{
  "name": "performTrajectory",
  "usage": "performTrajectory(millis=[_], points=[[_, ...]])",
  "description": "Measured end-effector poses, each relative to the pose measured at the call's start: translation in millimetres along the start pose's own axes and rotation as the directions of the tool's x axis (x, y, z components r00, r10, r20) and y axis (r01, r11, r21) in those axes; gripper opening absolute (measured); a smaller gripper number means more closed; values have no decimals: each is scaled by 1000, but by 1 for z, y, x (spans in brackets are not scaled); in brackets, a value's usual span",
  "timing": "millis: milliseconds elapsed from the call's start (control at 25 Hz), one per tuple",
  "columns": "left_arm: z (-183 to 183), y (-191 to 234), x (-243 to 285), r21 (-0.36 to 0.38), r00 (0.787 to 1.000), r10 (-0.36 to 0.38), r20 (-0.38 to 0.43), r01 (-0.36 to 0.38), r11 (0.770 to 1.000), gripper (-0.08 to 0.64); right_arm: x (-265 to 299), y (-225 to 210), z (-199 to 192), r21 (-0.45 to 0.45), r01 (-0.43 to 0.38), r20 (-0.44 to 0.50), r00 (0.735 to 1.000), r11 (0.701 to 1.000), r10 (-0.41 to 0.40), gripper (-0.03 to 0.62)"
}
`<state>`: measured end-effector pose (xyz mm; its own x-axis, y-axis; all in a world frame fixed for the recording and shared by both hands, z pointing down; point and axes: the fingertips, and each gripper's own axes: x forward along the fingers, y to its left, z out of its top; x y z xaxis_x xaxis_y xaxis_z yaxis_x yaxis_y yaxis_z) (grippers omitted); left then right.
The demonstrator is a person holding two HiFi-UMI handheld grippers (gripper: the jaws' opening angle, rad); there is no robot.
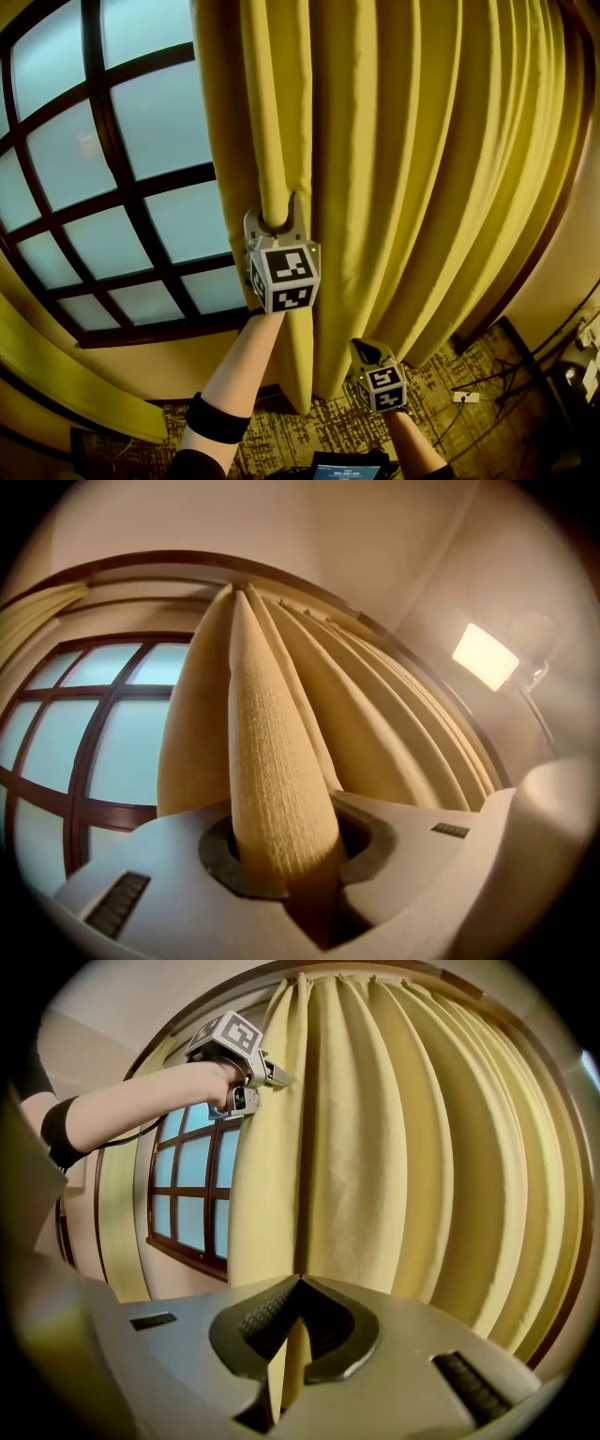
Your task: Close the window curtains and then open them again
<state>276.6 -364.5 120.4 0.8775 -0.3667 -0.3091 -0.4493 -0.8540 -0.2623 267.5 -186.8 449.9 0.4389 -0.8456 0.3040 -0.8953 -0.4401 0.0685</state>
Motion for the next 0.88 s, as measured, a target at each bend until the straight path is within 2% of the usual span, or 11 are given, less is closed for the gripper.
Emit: performTrajectory(millis=[80,120,200,520,680,880], points=[[4,-2,1,-9,1000,0,17,1,1000,23,-2,-3,1,8,1,-3,1000,1000,-1,14],[6,-4,2,-10,1000,-4,20,4,1000,12,-2,-5,1,13,2,-3,1000,1000,-2,14],[6,-9,5,-13,1000,-13,22,14,1000,5,-1,-10,-3,20,7,-1,1000,1000,-7,14],[17,-52,25,49,996,-81,36,79,996,0,-5,-27,-14,63,22,-4,1000,998,-22,14],[23,-85,44,53,995,-91,42,89,995,0,-14,-63,-27,73,60,2,998,996,-61,14],[53,-138,58,86,984,-162,73,155,984,0,-37,-95,-46,133,107,-6,994,985,-107,14]])
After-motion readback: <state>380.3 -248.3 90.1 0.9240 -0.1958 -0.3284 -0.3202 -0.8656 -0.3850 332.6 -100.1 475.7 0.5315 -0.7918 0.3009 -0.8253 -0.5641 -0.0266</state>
